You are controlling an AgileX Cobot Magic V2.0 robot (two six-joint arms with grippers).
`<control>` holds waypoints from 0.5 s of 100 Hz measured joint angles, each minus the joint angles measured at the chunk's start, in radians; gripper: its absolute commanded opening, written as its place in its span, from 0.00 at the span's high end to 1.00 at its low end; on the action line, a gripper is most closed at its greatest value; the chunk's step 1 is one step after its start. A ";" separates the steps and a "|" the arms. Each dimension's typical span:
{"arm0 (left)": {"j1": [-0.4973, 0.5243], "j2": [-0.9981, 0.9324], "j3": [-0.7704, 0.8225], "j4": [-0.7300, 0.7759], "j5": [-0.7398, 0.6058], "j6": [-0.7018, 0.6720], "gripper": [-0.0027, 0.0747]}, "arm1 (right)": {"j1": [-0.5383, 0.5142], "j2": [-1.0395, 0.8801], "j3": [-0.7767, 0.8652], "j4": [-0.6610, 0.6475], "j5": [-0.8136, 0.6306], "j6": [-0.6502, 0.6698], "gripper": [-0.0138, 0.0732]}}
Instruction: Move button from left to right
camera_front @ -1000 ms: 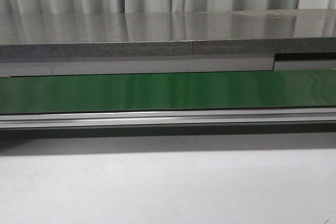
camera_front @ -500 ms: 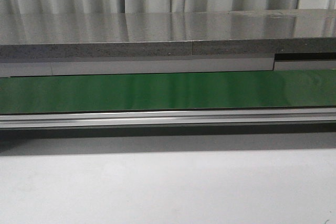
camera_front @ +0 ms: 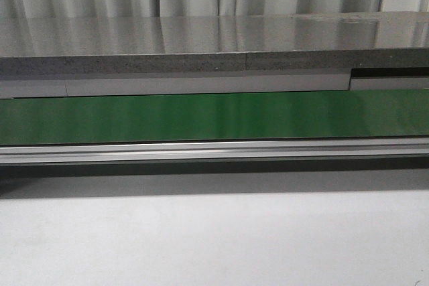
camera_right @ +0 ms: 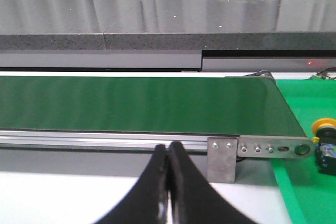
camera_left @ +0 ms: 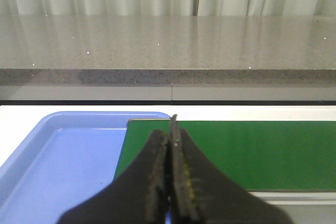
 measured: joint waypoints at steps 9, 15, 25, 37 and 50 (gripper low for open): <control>0.000 -0.086 0.047 0.012 0.000 -0.006 0.99 | 0.000 0.000 0.000 0.000 0.000 0.002 0.92; -0.007 -0.153 0.076 0.018 0.000 -0.011 0.99 | 0.000 0.000 0.000 0.000 0.000 0.002 0.92; -0.018 -0.201 0.123 0.022 -0.005 -0.024 0.99 | 0.000 0.000 0.000 -0.002 0.000 0.002 0.92; -0.022 -0.201 0.168 0.026 -0.010 -0.047 0.99 | 0.000 0.000 0.000 -0.002 0.000 0.002 0.92; -0.023 -0.201 0.180 0.028 -0.029 -0.064 0.99 | 0.000 0.000 0.000 -0.002 0.000 0.002 0.92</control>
